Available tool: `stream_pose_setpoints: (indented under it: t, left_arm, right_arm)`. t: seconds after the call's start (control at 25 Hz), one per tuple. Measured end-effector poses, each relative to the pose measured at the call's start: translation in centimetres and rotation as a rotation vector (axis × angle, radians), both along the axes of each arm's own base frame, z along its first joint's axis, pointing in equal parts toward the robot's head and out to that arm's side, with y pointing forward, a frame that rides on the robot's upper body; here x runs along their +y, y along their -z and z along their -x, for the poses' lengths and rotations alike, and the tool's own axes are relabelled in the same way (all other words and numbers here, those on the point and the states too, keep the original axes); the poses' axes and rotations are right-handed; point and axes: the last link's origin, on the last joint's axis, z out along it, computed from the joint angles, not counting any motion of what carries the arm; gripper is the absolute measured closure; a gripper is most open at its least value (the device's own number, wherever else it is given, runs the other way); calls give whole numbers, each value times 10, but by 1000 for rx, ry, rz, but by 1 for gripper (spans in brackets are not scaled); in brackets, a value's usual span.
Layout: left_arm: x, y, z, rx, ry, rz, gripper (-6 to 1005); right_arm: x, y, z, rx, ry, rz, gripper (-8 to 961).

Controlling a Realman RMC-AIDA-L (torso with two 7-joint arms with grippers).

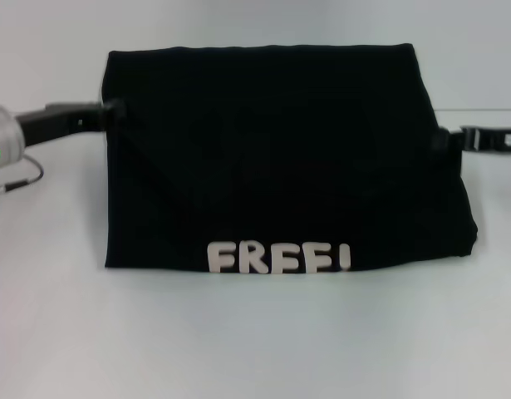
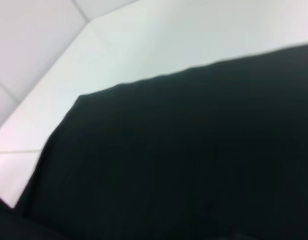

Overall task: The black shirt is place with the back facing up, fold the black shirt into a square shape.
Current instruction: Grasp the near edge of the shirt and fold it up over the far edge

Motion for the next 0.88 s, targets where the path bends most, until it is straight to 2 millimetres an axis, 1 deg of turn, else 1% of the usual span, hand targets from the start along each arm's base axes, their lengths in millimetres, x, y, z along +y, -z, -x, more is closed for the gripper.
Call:
stream_pose_setpoints:
  t: [0.08,0.2,0.36,0.48,0.76,0.88]
  left_arm:
    - [11,0,-4,27,-17,-32,989]
    - [24,0,-11,66,-29,-67,990]
    - [36,2,-17,126,-30,-100,990]
    - [40,9,-19,160,-37,-107,989]
    - [41,19,-13,213,-79,-134,990]
    - [39,24,-12,235,-69,-133,944]
  right_arm:
    - [15,3,9,-40,1,-41,895]
    - [30,8,22,-72,0,-87,896]
    - [38,17,29,-101,9,-125,896]
    - [39,21,27,-110,23,-141,896]
    - [33,35,20,-120,52,-150,895]
    - [31,36,17,-117,58,-144,892]
